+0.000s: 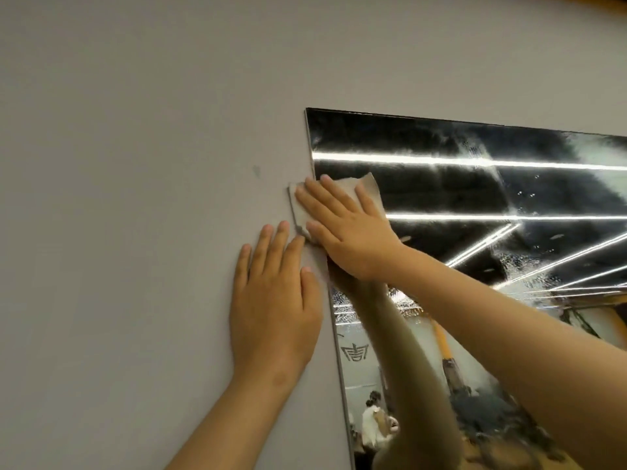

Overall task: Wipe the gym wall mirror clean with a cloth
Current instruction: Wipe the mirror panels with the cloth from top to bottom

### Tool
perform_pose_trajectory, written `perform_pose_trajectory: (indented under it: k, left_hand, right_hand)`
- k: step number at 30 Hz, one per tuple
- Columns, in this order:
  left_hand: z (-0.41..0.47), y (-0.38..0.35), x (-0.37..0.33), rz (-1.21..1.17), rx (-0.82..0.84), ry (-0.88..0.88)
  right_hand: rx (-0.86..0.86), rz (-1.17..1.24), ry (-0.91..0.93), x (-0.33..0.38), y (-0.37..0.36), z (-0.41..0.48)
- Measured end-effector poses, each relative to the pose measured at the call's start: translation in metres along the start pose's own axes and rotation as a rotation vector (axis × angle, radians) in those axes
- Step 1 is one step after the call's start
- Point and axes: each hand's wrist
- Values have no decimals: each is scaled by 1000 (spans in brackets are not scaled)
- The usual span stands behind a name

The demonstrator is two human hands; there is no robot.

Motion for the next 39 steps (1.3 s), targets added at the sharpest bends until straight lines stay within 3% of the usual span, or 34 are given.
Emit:
perform_pose_trajectory:
  k: [5,9,14,17,23,29,34,39]
  left_hand:
    - [0,1,1,-64,-10,44]
    - [0,1,1,-29,15,30]
    - [0,1,2,-25,17,25]
    - [1,1,2,-45,4,29]
    - [1,2,1,-97,-24,32]
    - [2,2,2,-11,9,-7]
    - [-12,4,-10,97,79,30]
    - [-46,4,-20,165,126,7]
  right_hand:
    - [-61,-12,65,3,-19,-103]
    - [-28,5,91,-28,-10,-98]
    - [-16,36,-271,-78,12,-63]
    - [-13,-25,-406,-57,8,-54]
    - [-96,-28,-94,33,-24,-75]
    - [-107,-10,58,21,-30,-108]
    - [-58,-24,44,-19,-19,-131]
    - [-43,-58,-98,-93,-2,-147]
Point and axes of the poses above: each hand's wrist, its own z-axis towards the middle knuckle, its own y-axis out of the back of the hand, x = y × z, and after that the axes turned 5 degrees about -x, right-handed
